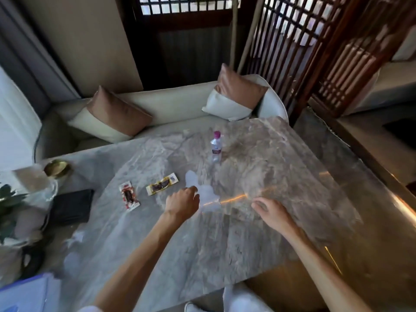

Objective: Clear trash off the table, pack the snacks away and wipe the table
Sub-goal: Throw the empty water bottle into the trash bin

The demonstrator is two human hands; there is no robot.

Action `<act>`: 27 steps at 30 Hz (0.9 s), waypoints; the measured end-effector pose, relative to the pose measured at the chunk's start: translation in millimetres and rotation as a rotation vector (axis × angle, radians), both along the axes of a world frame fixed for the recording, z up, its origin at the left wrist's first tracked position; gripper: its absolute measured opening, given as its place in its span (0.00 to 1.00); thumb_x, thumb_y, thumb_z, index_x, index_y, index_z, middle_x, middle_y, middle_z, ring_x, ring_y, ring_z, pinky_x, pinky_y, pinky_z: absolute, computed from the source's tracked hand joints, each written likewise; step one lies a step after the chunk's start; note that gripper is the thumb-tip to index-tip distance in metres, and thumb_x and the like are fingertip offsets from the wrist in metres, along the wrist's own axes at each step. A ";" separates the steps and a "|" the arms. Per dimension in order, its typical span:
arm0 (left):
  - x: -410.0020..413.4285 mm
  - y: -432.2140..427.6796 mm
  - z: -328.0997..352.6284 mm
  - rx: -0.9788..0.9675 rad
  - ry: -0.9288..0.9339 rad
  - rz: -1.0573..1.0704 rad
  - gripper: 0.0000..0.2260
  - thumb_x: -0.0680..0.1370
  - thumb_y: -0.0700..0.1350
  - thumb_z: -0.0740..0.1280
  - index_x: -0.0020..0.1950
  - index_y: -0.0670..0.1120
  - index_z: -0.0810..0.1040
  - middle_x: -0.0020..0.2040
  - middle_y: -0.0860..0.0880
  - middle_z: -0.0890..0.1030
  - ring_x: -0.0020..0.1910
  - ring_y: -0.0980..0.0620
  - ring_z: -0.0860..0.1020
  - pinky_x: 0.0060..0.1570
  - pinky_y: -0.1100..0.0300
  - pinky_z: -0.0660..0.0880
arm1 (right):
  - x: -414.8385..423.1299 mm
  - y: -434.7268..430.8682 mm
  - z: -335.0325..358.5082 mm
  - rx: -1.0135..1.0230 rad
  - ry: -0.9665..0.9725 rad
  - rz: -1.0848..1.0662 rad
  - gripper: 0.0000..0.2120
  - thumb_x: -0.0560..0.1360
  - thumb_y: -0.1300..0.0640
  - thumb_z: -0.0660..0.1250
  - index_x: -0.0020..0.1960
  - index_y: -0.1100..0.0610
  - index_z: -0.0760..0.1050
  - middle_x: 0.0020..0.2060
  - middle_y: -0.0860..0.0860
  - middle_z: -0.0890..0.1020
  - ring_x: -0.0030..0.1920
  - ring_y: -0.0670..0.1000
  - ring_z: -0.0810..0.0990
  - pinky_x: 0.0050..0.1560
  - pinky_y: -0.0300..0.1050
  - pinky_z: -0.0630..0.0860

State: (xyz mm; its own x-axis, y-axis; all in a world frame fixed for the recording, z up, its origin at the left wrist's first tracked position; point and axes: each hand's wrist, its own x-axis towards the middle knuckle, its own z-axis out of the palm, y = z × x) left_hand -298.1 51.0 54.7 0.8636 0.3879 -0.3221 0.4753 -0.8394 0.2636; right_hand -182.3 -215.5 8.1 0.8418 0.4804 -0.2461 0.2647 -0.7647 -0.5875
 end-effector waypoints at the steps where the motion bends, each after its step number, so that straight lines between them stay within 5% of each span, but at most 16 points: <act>1: 10.1 1.8 1.9 0.011 -0.003 -0.010 0.17 0.81 0.53 0.56 0.67 0.53 0.73 0.64 0.45 0.79 0.62 0.41 0.78 0.57 0.50 0.74 | 9.9 3.5 -1.6 0.013 0.020 0.003 0.12 0.77 0.53 0.68 0.57 0.56 0.81 0.54 0.51 0.86 0.57 0.51 0.83 0.51 0.36 0.72; 4: 46.9 9.4 6.9 0.054 -0.052 -0.026 0.18 0.81 0.52 0.57 0.69 0.50 0.71 0.64 0.44 0.79 0.62 0.40 0.78 0.57 0.49 0.74 | 49.7 19.7 -5.9 0.075 0.078 0.004 0.14 0.77 0.55 0.68 0.60 0.59 0.80 0.57 0.54 0.84 0.59 0.52 0.82 0.60 0.44 0.75; 9: 129.2 29.5 9.3 0.035 -0.133 0.061 0.21 0.81 0.53 0.58 0.73 0.50 0.66 0.66 0.44 0.76 0.63 0.39 0.76 0.58 0.44 0.75 | 134.6 72.2 -15.3 0.191 0.197 -0.013 0.22 0.76 0.54 0.69 0.69 0.55 0.73 0.62 0.55 0.81 0.62 0.52 0.80 0.55 0.36 0.68; 14: 216.4 50.3 -5.1 0.074 -0.059 0.104 0.23 0.81 0.55 0.60 0.74 0.50 0.64 0.66 0.43 0.75 0.63 0.40 0.76 0.59 0.44 0.76 | 210.7 130.5 -44.2 0.188 0.257 0.057 0.34 0.75 0.54 0.71 0.77 0.54 0.61 0.71 0.55 0.72 0.71 0.54 0.72 0.69 0.47 0.68; 18: 270.3 59.0 -29.0 0.054 0.031 0.106 0.26 0.80 0.55 0.61 0.76 0.51 0.58 0.68 0.42 0.73 0.64 0.39 0.75 0.59 0.43 0.74 | 247.6 171.8 -73.5 0.187 0.350 0.112 0.41 0.73 0.56 0.72 0.79 0.53 0.53 0.77 0.54 0.63 0.75 0.53 0.65 0.71 0.46 0.63; 21: 298.2 57.3 -49.7 -0.043 0.063 0.093 0.27 0.80 0.52 0.63 0.76 0.51 0.57 0.70 0.42 0.71 0.65 0.39 0.75 0.60 0.43 0.74 | 262.5 195.5 -96.8 0.227 0.443 0.109 0.42 0.72 0.58 0.73 0.79 0.51 0.53 0.76 0.53 0.64 0.75 0.53 0.65 0.66 0.40 0.64; 24: 313.7 53.9 -66.8 -0.144 0.007 0.042 0.23 0.80 0.48 0.64 0.73 0.49 0.63 0.66 0.44 0.74 0.61 0.43 0.77 0.60 0.46 0.76 | 267.9 209.5 -112.5 0.262 0.465 0.125 0.33 0.72 0.57 0.72 0.73 0.48 0.63 0.65 0.49 0.75 0.62 0.48 0.75 0.52 0.27 0.68; 27: 318.9 54.9 -76.7 -0.190 -0.040 0.057 0.17 0.80 0.46 0.63 0.69 0.47 0.68 0.62 0.45 0.76 0.57 0.45 0.78 0.58 0.48 0.76 | 267.2 212.4 -119.3 0.253 0.447 0.112 0.26 0.73 0.55 0.71 0.69 0.50 0.68 0.59 0.47 0.78 0.57 0.49 0.78 0.50 0.36 0.69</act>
